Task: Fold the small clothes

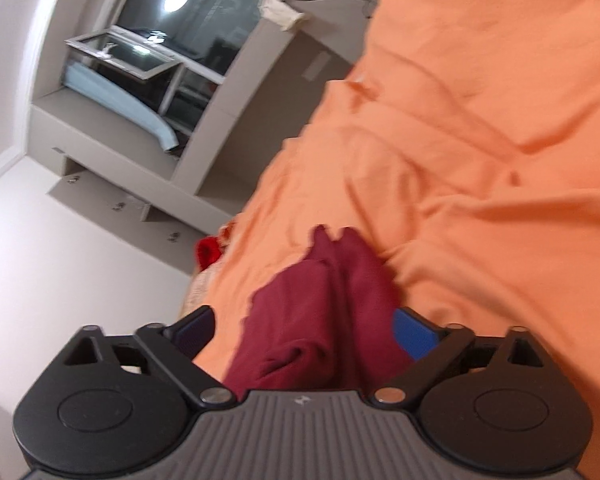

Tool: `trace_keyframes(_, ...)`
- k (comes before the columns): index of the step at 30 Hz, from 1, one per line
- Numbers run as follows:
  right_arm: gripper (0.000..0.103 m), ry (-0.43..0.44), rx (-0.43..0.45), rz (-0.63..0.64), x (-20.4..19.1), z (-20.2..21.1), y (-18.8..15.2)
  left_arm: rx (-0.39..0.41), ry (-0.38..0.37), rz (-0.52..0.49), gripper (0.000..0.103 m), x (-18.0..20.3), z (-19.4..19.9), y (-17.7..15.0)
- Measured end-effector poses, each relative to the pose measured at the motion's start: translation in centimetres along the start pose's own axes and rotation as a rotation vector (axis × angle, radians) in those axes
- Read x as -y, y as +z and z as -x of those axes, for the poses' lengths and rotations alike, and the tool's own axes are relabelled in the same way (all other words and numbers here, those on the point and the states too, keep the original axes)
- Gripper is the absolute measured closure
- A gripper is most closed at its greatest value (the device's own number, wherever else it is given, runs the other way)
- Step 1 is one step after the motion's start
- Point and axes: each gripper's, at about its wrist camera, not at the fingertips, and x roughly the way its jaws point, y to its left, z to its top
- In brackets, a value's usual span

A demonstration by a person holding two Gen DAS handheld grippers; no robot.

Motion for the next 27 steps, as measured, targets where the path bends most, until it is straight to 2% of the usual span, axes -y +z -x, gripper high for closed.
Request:
trace_keyframes(2, 0.032, 0.013, -0.012, 0.0, -0.4, -0.6, -0.2, 0.005, -0.002, -0.006, 0.034, 0.0, -0.1, 0.1)
trace_keyframes(3, 0.036, 0.003, -0.019, 0.004, -0.6, -0.9, -0.3, 0.007, -0.003, -0.006, 0.035, 0.0, -0.1, 0.0)
trace_keyframes(5, 0.05, -0.027, -0.034, 0.015, -0.6, -1.8, -0.5, -0.001, 0.001, -0.005, 0.05, 0.0, -0.3, -0.1)
trace_keyframes(8, 0.064, -0.063, -0.054, 0.018, -0.5, -3.2, -0.7, -0.016, 0.011, -0.002, 0.067, 0.0, -0.7, -0.3)
trace_keyframes(10, 0.068, -0.086, -0.067, 0.024, -0.4, -4.1, -0.8, -0.019, 0.004, 0.012, 0.074, -0.2, -0.8, -0.4)
trace_keyframes(12, 0.07, -0.101, -0.072, 0.034, -0.5, -4.8, -0.9, -0.018, 0.005, 0.018, 0.076, -0.2, -0.8, -0.5)
trace_keyframes(14, 0.083, -0.118, -0.05, 0.051, -0.8, -5.1, -1.1, -0.018, 0.005, 0.019, 0.078, -0.2, -0.8, -0.5)
trace_keyframes(17, 0.093, -0.123, -0.026, 0.127, -2.0, -5.0, -1.4, -0.02, 0.004, 0.017, 0.08, -0.1, -0.8, -0.6)
trace_keyframes(19, 0.095, -0.123, 0.003, 0.199, -3.0, -4.7, -1.5, -0.013, 0.003, 0.023, 0.081, -0.1, -0.7, -0.8)
trace_keyframes(27, 0.097, -0.126, 0.14, 0.37, -5.6, -1.6, -0.7, 0.028, -0.005, 0.021, 0.084, 0.3, -1.2, 0.0)
